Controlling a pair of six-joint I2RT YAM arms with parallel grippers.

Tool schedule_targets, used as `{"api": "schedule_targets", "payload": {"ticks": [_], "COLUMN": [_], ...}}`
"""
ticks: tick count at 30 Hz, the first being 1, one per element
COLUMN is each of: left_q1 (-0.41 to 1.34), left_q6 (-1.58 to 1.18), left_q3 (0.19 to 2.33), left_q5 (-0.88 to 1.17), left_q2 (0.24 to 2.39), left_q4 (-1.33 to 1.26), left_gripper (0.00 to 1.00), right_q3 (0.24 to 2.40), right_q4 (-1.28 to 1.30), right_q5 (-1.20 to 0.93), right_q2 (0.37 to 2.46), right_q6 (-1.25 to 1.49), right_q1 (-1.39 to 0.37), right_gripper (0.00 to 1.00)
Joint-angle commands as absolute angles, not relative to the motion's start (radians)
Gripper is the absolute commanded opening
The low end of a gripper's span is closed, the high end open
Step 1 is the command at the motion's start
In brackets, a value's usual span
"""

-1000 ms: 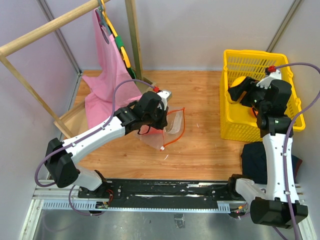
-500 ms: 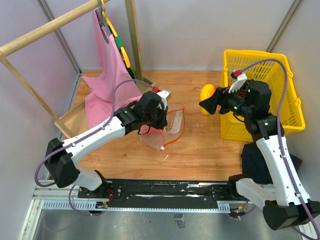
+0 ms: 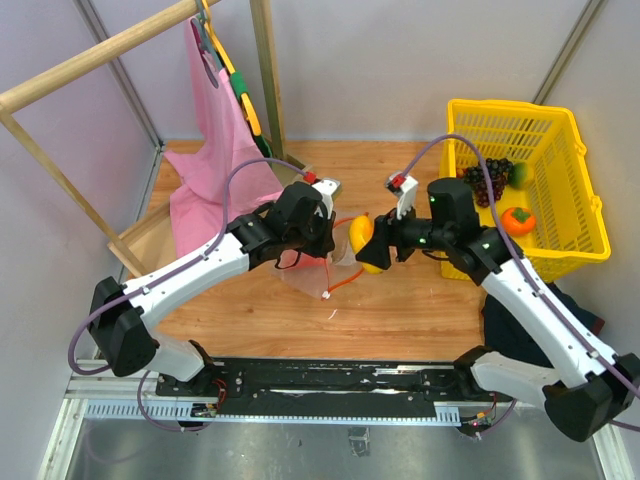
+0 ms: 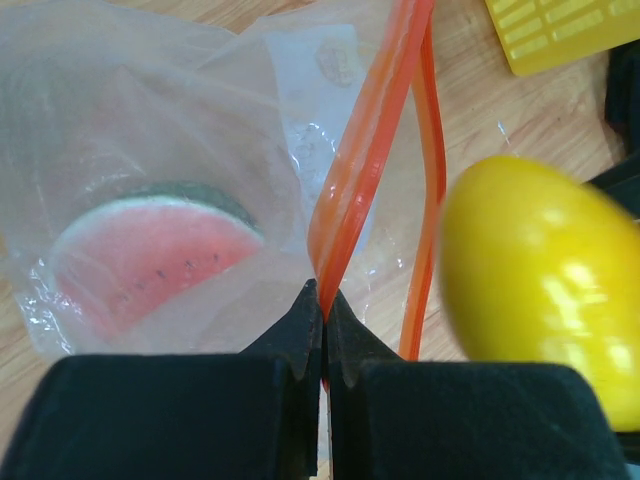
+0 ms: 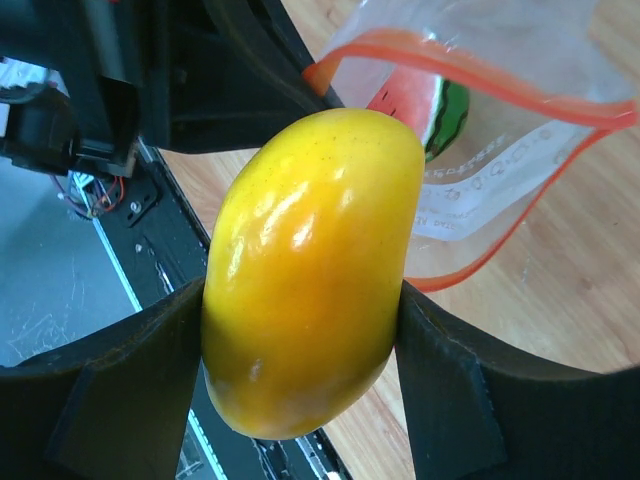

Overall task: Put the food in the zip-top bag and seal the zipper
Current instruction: Place the fake fruit in the zipper food storage bag.

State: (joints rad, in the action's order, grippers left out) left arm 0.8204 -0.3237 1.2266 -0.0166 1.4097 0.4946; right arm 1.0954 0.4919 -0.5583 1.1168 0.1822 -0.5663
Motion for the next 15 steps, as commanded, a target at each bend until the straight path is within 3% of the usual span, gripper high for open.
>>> {"api": "schedule_targets", "payload": {"ticks": [1, 15], "left_q1": [0.815, 0.816], "left_q6": [-0.333, -0.301], "left_q3": [1.207, 1.137], "left_q5": [-0.010, 0.115], "left_q2": [1.361, 1.305], "left_q4": [0.448, 0.396], "left_gripper": [0.00, 0.00], "right_q3": [1.071, 1.088], "right_q4": [0.479, 0.389], "right_q5": [-0.562, -0.493], "right_q2": [1.164, 1.308], "right_q6": [0.171, 0.228], "right_q1": [-0.608, -0.608], "right_gripper": [0.17, 0.20]}}
